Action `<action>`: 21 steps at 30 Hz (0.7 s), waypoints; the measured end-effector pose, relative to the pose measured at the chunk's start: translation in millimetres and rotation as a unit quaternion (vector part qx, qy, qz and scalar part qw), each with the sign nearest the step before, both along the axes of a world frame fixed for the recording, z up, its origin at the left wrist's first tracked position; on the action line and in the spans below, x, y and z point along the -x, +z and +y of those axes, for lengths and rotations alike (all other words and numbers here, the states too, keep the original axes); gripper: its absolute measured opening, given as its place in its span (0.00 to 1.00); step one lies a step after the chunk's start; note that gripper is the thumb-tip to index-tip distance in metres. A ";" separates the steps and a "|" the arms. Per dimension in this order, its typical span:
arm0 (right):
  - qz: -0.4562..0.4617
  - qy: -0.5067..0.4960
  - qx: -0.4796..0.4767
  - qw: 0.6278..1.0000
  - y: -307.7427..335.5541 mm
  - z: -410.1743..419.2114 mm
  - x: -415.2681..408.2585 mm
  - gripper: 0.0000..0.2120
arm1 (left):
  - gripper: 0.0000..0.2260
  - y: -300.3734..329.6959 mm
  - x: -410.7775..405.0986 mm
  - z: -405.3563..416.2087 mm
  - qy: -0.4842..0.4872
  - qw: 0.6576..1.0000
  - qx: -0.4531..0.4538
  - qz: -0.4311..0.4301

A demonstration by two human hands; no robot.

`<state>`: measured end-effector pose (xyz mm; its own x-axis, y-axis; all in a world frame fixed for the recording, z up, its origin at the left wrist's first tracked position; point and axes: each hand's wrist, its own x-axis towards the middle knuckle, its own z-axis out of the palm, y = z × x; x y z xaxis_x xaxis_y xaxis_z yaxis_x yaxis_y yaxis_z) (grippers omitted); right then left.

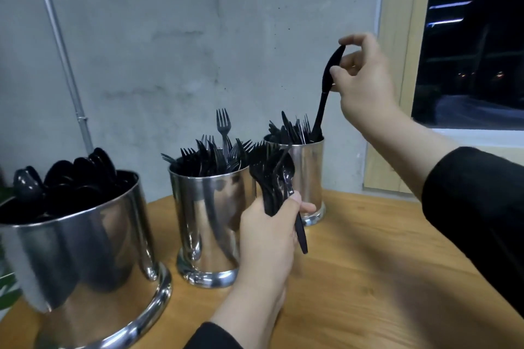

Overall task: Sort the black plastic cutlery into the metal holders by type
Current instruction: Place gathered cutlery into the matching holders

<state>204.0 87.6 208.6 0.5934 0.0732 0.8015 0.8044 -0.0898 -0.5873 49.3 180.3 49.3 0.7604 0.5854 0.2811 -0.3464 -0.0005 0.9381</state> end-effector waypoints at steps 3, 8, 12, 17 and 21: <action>-0.012 -0.023 0.023 0.999 1.3 16.5 -16.4 0.14 | 0.13 3.6 1.7 5.8 0.007 1.000 0.001 0.006; -0.009 -0.096 0.198 0.975 -23.0 33.2 -39.1 0.14 | 0.13 9.4 4.2 10.6 -0.014 1.000 0.012 -0.002; -0.054 -0.105 0.196 0.973 -40.7 25.9 -23.1 0.13 | 0.14 16.2 5.6 13.0 -0.029 0.999 0.018 -0.015; 0.057 0.215 0.184 0.958 -58.0 8.1 52.3 0.11 | 0.11 26.6 13.4 12.8 -0.032 0.999 0.024 -0.016; 0.076 0.227 0.181 0.954 -67.5 2.2 71.2 0.03 | 0.09 32.7 21.2 8.8 -0.048 0.999 0.013 -0.015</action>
<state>132.8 89.9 141.1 0.5420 0.6060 0.5822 0.7161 0.0296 -0.6974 28.1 189.0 82.0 0.8047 0.5178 0.2905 -0.3724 0.0591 0.9262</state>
